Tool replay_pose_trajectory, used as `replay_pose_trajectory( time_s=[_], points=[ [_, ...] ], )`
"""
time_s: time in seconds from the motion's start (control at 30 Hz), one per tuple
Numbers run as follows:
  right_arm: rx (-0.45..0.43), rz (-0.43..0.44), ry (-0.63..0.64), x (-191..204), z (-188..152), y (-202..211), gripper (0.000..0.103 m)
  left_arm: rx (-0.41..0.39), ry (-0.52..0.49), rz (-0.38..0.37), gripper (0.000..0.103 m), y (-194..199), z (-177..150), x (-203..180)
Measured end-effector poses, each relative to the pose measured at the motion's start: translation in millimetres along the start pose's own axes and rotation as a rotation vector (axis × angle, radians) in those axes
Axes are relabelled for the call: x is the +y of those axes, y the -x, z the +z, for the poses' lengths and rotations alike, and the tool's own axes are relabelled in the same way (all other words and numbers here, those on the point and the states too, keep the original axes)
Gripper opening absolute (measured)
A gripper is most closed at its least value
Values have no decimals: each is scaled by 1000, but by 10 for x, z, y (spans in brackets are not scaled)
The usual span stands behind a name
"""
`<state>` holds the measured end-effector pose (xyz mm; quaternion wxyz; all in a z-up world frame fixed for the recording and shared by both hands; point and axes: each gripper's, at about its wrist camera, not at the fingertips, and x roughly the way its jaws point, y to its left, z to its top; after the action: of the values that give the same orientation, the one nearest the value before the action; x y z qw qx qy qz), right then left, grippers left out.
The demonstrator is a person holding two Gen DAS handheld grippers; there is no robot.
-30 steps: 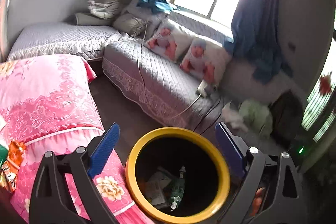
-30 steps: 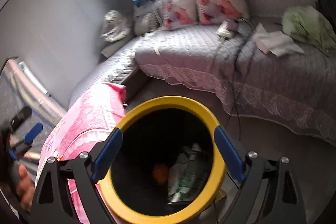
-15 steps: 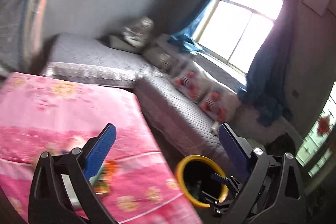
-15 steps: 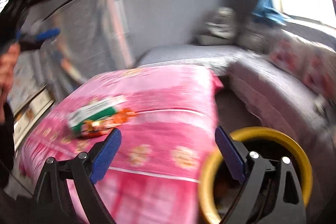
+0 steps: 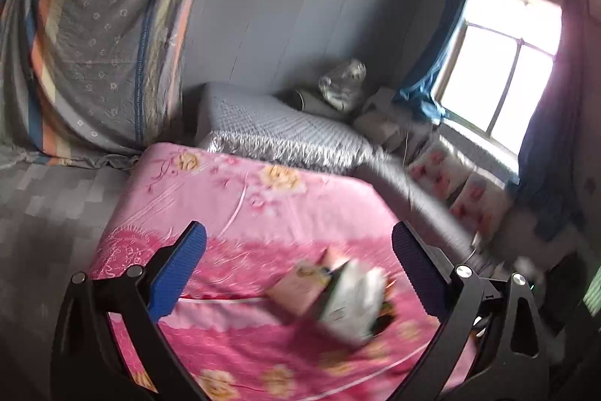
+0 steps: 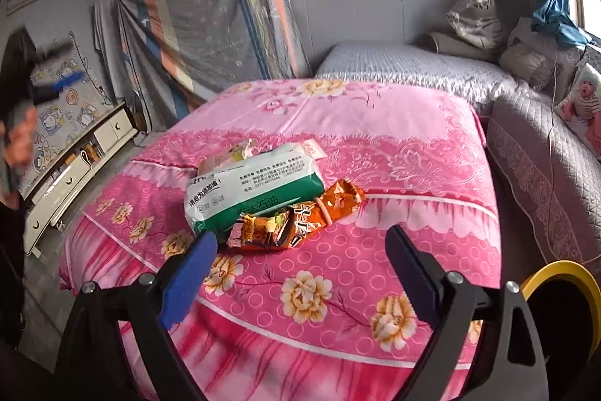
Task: Collect trash
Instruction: 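Move both tools back over the remaining items on the bed, then grasp the pink juice carton with the left tool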
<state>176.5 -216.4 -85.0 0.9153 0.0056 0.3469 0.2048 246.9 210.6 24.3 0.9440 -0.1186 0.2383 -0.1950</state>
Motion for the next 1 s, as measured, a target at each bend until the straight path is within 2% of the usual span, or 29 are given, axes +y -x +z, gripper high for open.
replay_pose_trajectory(
  time_s=[0.07,0.2,0.33,0.47,0.77,1.0],
  points=[
    [27,-8,-7,-13,6,-52,88,14,-34,-12,94,-213,-171,84],
    [68,-44,5,8,34,-149,88,96,-176,-56,94,-715,-579,207],
    [95,-60,14,16,35,-232,88,182,-284,-90,94,-1107,-764,150],
    [109,-54,10,3,35,-317,88,256,-369,-87,94,-1469,-844,54],
    [133,-20,-16,-71,44,-462,88,401,-456,-109,94,-2081,-1001,-121],
    [132,2,-52,-188,47,-499,88,498,-437,-153,94,-2413,-1048,-175]
  ],
)
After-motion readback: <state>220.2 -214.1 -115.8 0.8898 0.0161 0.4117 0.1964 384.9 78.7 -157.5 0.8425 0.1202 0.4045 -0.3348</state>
